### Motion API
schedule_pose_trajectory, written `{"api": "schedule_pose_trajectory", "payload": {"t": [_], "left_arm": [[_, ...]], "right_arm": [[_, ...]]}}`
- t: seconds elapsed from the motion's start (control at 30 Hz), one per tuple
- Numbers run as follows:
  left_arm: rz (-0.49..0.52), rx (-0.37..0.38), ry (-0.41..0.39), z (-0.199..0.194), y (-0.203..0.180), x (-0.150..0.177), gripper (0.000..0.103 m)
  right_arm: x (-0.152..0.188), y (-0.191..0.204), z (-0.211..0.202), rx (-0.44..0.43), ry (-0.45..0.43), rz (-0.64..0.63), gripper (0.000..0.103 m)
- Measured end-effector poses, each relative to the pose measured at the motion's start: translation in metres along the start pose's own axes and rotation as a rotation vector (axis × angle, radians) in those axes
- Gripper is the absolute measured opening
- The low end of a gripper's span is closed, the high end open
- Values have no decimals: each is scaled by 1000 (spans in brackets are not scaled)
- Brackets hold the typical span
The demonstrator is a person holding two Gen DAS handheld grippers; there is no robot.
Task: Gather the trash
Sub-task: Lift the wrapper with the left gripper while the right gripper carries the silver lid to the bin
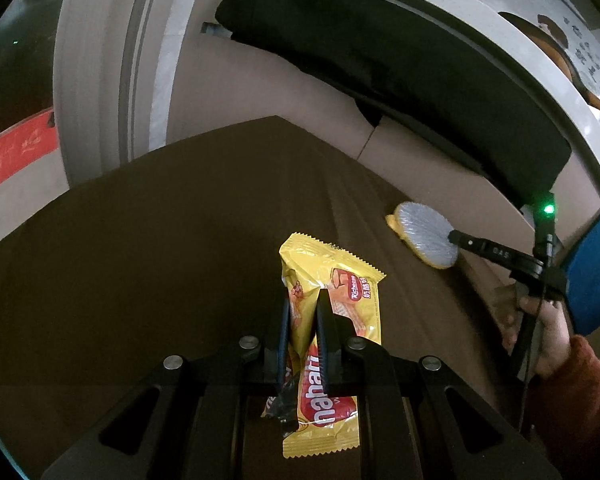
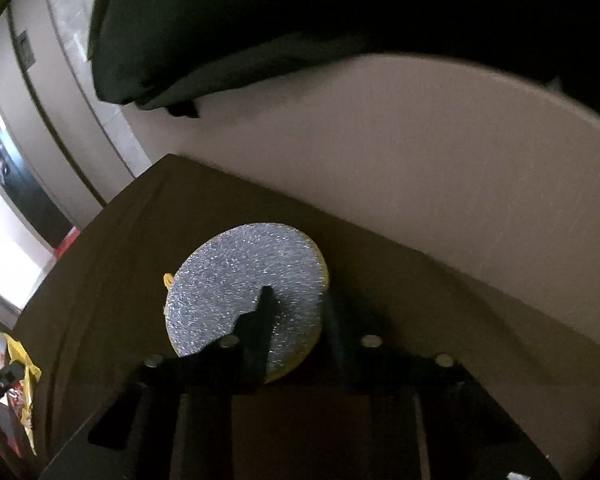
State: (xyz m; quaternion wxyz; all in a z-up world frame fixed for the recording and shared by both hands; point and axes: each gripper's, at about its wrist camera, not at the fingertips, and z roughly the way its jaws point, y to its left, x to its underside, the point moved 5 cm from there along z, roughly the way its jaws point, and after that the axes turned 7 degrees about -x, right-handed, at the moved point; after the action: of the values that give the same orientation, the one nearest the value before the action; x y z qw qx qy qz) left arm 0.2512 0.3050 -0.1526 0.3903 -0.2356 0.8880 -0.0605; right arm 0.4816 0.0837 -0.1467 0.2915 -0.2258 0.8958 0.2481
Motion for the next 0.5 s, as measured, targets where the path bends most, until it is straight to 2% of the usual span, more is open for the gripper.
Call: {"api": "schedule_pose_trajectory", "payload": {"t": [0.13,0.23,0.33,0.5], "left_arm": [[22,7,12,-4,-10,5,12],[41,25,16,-14,-24,14,12],[68,45,22,-21,-44,21,13],[135,94,52,-28,-82,39,13]], "right_arm": [[11,34,-28,-31,-15,-120,11],[20,54,-59,-66,-31,-163,9],[33,67,-91,-99,-45,-175,9],[63,68,-162,-95,-75,-178,8]]}}
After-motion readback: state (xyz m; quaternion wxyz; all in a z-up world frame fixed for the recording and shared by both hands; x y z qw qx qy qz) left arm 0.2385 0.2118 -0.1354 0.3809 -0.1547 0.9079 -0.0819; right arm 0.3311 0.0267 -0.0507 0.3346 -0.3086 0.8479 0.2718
